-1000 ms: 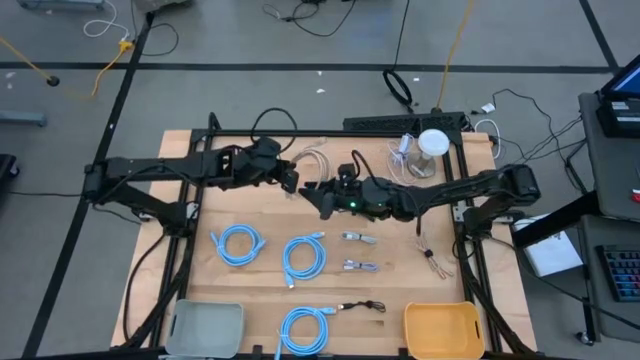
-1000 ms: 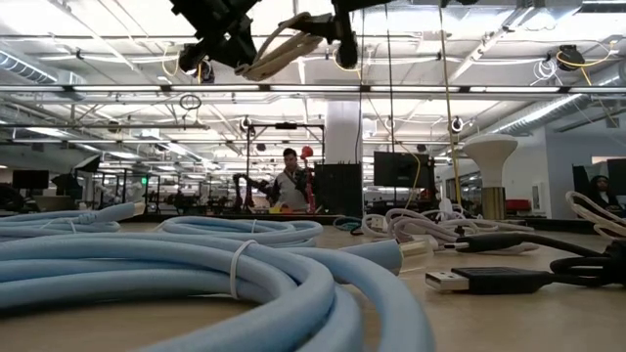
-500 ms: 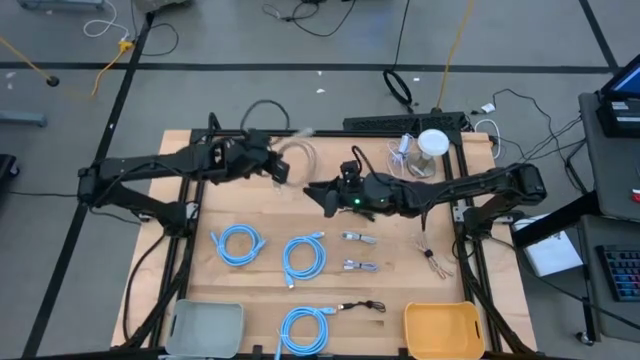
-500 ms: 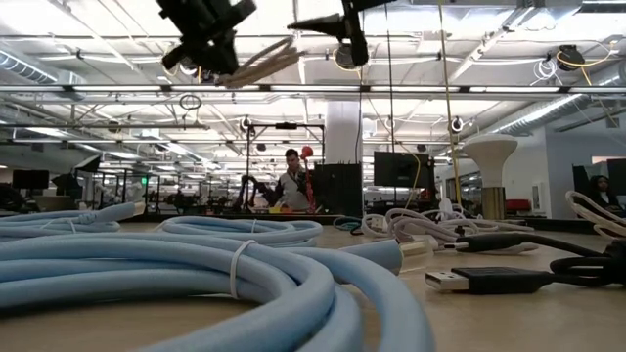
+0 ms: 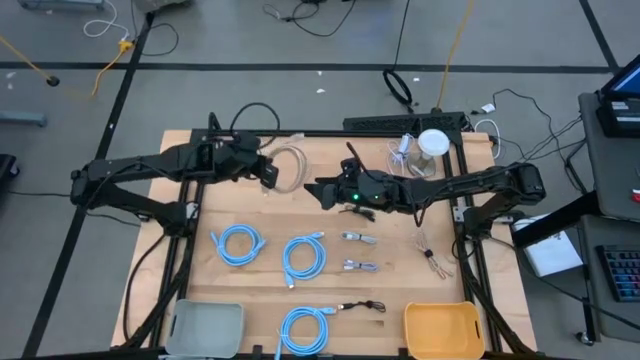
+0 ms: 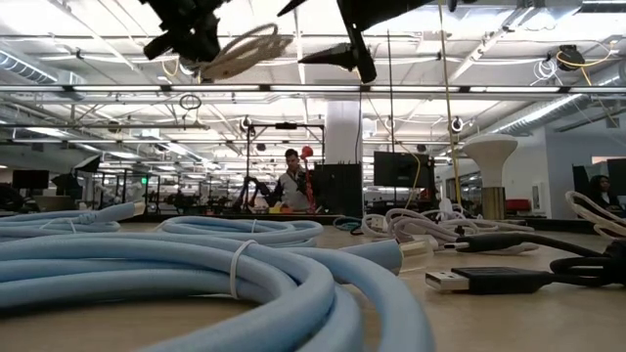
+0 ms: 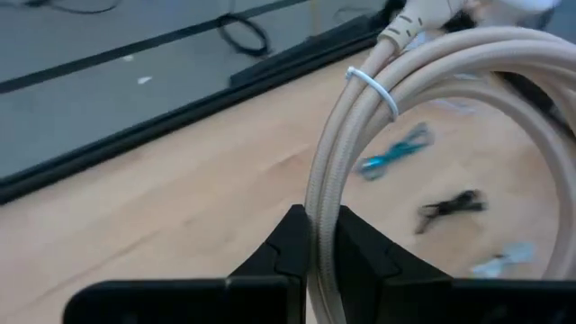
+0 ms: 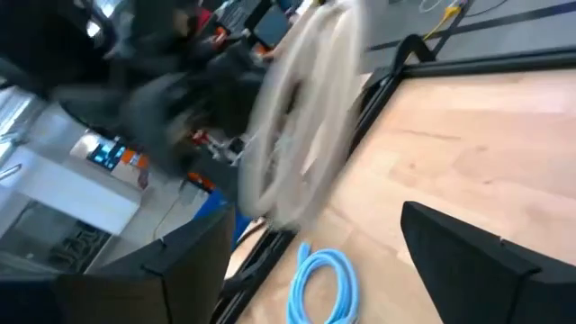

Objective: Pick & Place USB Port
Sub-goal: Put the brown HDMI cable into the gray bin

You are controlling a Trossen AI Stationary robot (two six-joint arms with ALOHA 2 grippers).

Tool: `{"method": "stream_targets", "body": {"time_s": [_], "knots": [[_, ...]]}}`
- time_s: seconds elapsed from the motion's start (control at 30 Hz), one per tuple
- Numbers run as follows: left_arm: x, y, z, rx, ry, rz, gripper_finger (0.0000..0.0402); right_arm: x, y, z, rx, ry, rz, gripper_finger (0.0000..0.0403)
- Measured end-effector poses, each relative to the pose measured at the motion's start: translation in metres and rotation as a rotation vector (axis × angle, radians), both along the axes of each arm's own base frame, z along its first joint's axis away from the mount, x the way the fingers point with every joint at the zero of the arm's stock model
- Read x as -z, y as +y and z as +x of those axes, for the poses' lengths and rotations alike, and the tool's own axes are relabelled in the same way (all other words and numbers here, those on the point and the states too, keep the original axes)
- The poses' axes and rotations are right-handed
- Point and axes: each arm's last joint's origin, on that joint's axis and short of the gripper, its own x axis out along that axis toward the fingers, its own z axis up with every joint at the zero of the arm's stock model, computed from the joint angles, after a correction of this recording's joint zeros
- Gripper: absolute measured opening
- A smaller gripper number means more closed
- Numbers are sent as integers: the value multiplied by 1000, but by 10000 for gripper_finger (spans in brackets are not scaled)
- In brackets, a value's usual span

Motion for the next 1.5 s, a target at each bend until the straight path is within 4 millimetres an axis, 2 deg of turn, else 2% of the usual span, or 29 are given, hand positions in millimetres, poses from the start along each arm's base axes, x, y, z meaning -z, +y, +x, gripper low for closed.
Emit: {"method": "stream_targets", "body": {"time_s": [0.17,0.27,0.57,0.8,1.07,1.17,1.27,1.5], "knots": [[0,-19,3,40,-23,-17,31,0,-7,0,10,1,-5,307],[-1,-24,4,35,-40,-10,31,-1,-9,0,15,-13,-5,303],[10,-22,18,43,7,-5,31,-9,-8,2,1,-85,-28,302],[15,-17,21,55,55,6,31,-11,3,2,-43,-111,-19,302],[8,-18,28,77,-48,0,31,-11,4,2,-71,-119,1,293],[7,-22,28,89,-56,-2,31,-11,4,2,-72,-117,-4,268],[8,-25,28,98,-49,-10,31,-11,4,2,-73,-113,-14,222],[5,-33,26,109,-73,-12,31,-11,5,2,-85,-102,-40,47]]}}
